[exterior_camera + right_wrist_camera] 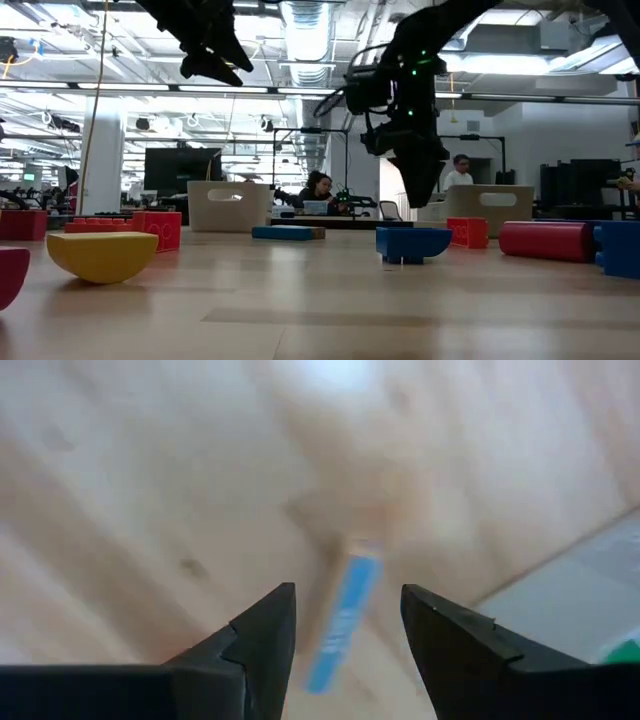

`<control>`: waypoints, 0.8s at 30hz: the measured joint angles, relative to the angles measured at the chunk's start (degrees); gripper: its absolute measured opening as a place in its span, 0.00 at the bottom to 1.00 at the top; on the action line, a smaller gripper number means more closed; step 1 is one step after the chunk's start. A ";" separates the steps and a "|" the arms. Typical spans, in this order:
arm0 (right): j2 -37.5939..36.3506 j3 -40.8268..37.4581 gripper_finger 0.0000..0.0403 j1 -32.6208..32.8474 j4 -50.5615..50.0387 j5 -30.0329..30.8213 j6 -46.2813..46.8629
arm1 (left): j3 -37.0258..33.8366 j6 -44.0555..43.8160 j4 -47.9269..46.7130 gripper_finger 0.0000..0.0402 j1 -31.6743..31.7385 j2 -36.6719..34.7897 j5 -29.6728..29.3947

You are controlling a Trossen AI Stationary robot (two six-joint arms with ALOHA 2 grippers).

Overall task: Sort blocks by size
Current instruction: Put the light brown rectangle wooden block into the white bin

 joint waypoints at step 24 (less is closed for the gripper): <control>1.32 0.03 0.55 -1.50 -1.85 -2.86 -8.88 | 0.00 -6.90 -0.38 0.61 0.00 0.01 -0.09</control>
